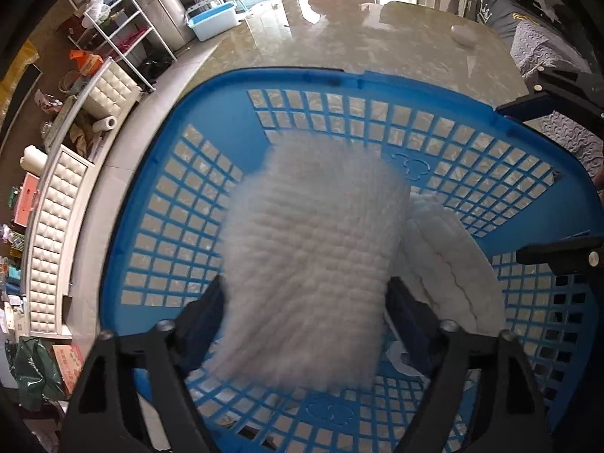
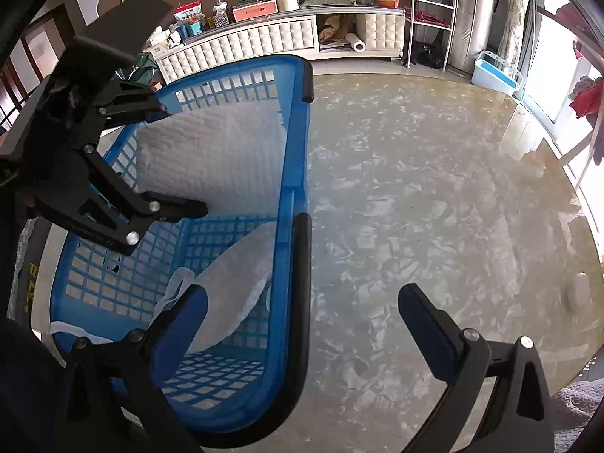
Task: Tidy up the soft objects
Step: 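Carry the waffle towel into the blue basket and open the left tool, then withdraw both tools from the basket back over the remaining items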
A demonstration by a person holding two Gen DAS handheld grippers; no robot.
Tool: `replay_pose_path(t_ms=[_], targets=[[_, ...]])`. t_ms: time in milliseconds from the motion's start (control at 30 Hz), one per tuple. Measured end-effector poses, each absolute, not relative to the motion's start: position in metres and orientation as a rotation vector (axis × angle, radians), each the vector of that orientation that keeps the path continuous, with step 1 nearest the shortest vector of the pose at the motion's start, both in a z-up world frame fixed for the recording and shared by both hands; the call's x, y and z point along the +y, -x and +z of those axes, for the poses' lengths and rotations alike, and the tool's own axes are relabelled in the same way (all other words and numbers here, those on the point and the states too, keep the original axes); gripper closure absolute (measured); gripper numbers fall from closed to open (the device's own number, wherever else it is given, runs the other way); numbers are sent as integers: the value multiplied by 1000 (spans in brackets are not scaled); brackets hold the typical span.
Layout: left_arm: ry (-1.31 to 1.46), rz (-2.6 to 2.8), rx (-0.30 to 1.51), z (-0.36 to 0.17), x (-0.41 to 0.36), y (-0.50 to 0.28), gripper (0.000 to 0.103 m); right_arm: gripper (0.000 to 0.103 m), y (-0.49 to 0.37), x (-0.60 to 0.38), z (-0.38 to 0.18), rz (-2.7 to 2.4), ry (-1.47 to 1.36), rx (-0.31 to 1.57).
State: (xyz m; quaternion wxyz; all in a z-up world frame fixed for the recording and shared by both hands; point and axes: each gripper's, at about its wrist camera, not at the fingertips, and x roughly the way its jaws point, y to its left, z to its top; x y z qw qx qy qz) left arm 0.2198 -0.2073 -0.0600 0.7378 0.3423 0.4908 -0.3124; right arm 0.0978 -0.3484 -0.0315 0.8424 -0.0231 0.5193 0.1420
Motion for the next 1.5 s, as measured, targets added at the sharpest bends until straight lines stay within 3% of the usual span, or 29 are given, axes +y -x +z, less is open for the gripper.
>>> replay_pose_path(t_ms=[233, 633, 700, 767, 800, 1233, 1500], targets=[[-751, -617, 1056, -51, -196, -213, 18, 2, -95, -348, -27, 295, 34, 1088], [-590, -479, 936, 21, -152, -165, 17, 2, -75, -333, 10, 307, 9, 1020], [-565, -447, 902, 28, -144, -153, 12, 2, -71, -326, 18, 318, 11, 1008], [-534, -413, 893, 35, -133, -143, 0, 2, -69, -319, 23, 327, 17, 999], [-514, -398, 887, 38, -127, -139, 0, 2, -67, -313, 26, 333, 24, 996], [-195, -326, 898, 46, -31, -83, 0, 2, -63, -237, 41, 430, 118, 988], [-64, -217, 950, 21, 26, -54, 0, 2, -64, -177, 31, 510, 217, 993]])
